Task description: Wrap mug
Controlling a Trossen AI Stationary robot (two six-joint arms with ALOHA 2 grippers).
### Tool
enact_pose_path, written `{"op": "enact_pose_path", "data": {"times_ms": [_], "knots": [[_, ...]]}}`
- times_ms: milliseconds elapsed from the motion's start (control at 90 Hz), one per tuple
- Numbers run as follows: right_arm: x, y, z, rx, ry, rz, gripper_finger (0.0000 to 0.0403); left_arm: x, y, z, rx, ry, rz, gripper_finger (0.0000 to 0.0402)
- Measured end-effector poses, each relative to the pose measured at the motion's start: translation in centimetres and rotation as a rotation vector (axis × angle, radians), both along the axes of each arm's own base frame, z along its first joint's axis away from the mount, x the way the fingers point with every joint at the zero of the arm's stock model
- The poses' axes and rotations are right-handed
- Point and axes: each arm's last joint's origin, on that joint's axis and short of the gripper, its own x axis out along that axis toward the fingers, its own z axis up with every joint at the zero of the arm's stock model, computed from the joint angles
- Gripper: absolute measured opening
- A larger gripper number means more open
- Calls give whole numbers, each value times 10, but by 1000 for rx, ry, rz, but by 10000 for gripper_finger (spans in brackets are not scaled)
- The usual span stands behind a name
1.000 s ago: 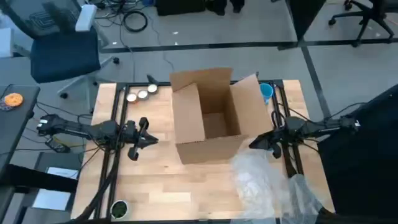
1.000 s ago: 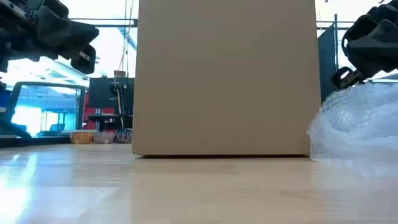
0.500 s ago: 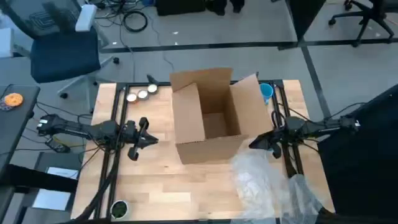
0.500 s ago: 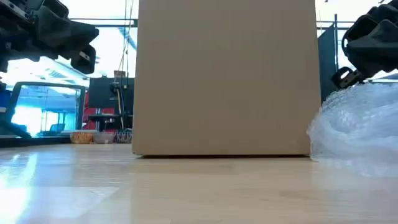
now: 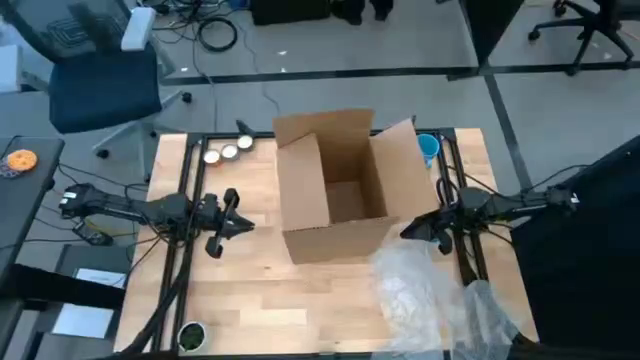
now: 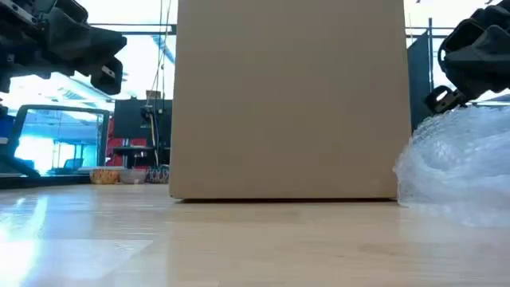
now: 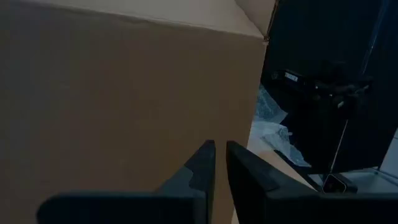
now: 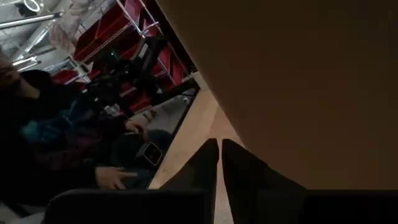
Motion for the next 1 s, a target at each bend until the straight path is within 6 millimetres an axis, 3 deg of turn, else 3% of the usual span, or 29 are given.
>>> {"op": "enact_pose_path", "data": {"times_ms": [378,689,1000], "knots": [[0,0,0,0,0,0,2,0,0,0,0,-2,1,26],[0,0,0,0,1,0,2,-4,3,19,-35,-197,77,26],[0,0,0,0,1,0,2,-4,3,19,2,-207,99,26]]}}
